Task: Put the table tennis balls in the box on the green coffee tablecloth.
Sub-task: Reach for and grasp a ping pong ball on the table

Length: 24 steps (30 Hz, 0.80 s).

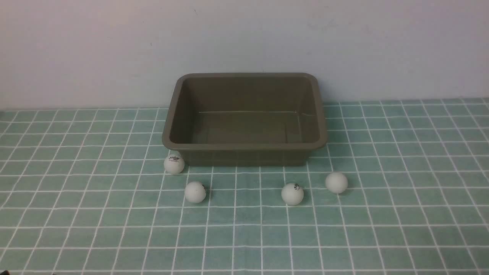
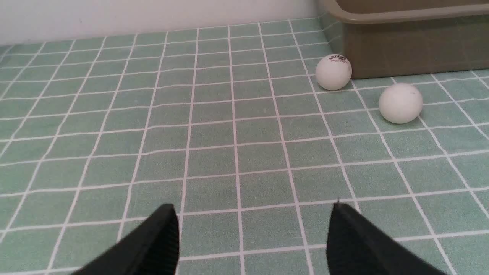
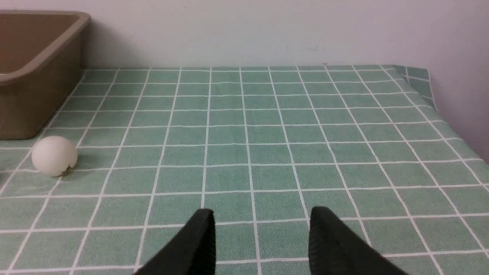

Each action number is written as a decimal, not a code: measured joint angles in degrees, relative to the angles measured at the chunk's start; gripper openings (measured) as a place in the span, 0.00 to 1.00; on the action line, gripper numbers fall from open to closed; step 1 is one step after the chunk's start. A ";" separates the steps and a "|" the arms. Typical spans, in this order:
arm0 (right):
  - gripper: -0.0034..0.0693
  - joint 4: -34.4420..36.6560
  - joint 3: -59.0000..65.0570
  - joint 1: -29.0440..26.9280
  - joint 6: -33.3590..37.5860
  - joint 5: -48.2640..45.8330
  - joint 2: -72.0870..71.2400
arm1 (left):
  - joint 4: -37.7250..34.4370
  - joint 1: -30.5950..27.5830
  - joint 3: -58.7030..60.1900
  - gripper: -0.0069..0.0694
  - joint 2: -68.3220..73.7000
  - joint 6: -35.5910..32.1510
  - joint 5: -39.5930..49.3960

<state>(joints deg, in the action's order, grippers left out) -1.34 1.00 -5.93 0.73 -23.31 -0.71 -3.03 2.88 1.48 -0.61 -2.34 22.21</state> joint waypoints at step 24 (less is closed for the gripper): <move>0.48 -0.20 0.00 0.00 0.64 0.00 0.00 | 0.00 0.00 0.00 0.71 0.00 0.00 0.00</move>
<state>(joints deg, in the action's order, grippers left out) -1.54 1.00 -5.93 1.37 -23.31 -0.71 -3.03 2.88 1.48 -0.61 -2.34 22.21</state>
